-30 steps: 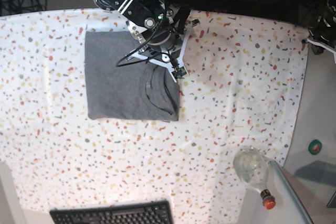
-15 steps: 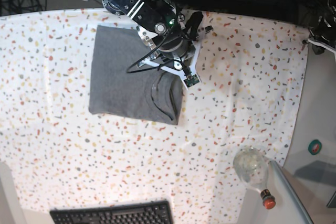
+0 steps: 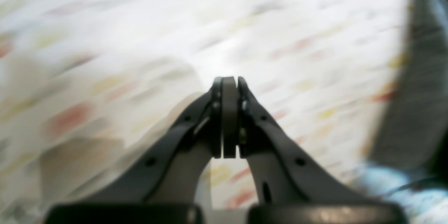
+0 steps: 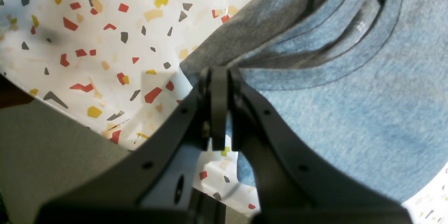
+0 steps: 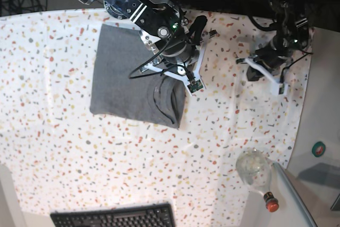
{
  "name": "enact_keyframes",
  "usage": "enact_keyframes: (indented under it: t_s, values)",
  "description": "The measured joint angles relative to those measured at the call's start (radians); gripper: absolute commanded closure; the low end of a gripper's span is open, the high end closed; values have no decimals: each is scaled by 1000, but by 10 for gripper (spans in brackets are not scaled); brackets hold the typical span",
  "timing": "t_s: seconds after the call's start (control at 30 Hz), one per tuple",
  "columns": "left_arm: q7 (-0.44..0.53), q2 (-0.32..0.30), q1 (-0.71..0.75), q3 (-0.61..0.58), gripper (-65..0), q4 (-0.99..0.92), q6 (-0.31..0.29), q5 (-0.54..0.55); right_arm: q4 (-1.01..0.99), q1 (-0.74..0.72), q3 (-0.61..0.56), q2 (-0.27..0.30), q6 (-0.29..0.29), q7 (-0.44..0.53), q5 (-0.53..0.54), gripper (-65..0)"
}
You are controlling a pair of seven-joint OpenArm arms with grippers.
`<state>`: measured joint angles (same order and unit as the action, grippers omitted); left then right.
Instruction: Layout the t-shirt on the table in an organized manner, then fold the t-shirt properly
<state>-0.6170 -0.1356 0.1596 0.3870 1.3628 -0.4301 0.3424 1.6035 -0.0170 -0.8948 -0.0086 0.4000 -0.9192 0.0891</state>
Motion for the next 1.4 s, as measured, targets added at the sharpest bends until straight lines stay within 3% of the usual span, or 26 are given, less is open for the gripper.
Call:
enact_keyframes:
  t_s: [0.07, 0.23, 0.4, 0.5, 0.53, 0.6, 0.67, 0.77, 0.83, 0.9, 1.07, 1.2, 1.27, 1.33, 1.4]
  values:
    - [1, 20, -33, -78, 0, -18, 3, 0, 0, 0, 0, -3, 0, 1, 0, 0]
    - [2, 52, -91, -235, 0, -88, 8, 3, -1, 2, 4, -10, -66, -10, -10, 0]
    - [14, 38, -90, -263, 0, -85, 12, 7, -5, 10, 9, -14, -67, 27, -2, -21]
    - [0, 42, -55, -194, 0, -25, 10, 4, -6, 10, 9, -14, -68, 81, -1, -150]
    - [-11, 43, -33, -145, 0, 8, -3, 6, -5, 4, 9, -16, -68, 97, -2, -164]
    - [-16, 27, 3, -37, 0, 67, -13, 13, 23, 0, 8, -13, -71, 92, -2, -150]
    - [-12, -27, 24, 65, 0, 94, 6, 3, 101, 2, 10, 26, -77, 97, 8, -129]
    - [1, -115, 69, 167, 0, 103, 8, 2, 198, 28, 113, 85, -79, 90, 5, -87]
    - [-4, -137, 106, 213, 0, 103, -30, 2, 227, 59, 211, 110, -75, 89, -16, -44]
    - [-8, -141, 141, 246, 0, 103, -135, 6, 230, 89, 285, 116, -67, 91, -15, 0]
    - [-15, -134, 172, 266, 0, 107, -259, 2, 229, 146, 380, 148, -72, 86, 2, 0]
    - [-33, -44, 148, 248, 0, 180, -251, 0, 228, 150, 451, 165, -71, 96, 0, 0]
    - [-125, 23, 134, 221, 0, 268, -262, 4, 215, 151, 492, 165, -71, 100, -2, 0]
    - [-228, 79, 86, 212, -229, 334, -266, 6, 197, 151, 524, 166, -71, 97, -1, 0]
    - [-262, 110, 33, 196, -451, 345, -263, 8, 184, 153, 531, 174, -71, 97, -9, 0]
